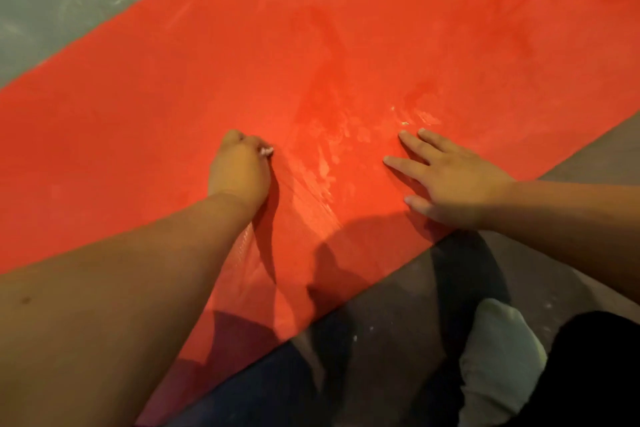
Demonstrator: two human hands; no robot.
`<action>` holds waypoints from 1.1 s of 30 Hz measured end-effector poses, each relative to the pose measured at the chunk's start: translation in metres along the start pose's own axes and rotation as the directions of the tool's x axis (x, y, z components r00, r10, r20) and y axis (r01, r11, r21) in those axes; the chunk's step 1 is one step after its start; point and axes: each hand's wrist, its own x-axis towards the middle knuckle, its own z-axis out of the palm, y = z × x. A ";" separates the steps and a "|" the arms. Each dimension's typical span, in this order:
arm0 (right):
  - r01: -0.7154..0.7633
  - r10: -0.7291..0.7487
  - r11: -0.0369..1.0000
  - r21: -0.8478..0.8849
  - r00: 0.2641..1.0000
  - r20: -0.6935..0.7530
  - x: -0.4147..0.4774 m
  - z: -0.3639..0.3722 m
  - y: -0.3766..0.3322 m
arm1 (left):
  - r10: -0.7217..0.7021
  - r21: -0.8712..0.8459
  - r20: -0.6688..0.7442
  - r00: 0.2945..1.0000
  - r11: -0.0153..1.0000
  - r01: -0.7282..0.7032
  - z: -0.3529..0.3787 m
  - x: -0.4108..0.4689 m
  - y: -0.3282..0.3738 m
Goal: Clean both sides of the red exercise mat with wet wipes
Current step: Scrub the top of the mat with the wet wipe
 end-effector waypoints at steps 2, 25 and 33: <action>0.006 -0.006 1.000 0.000 1.000 -0.008 -0.001 0.001 0.003 | -0.083 -0.028 -0.003 0.997 0.996 0.083 0.009 -0.017 0.008; -0.270 0.269 0.963 -0.007 0.961 -0.061 -0.039 0.006 0.079 | 0.529 -0.214 0.262 0.807 0.847 -0.486 0.034 -0.115 0.085; -0.147 0.147 0.989 0.008 0.989 -0.009 -0.029 0.008 0.043 | 0.047 -0.053 0.001 0.999 0.998 -0.047 0.025 -0.029 0.053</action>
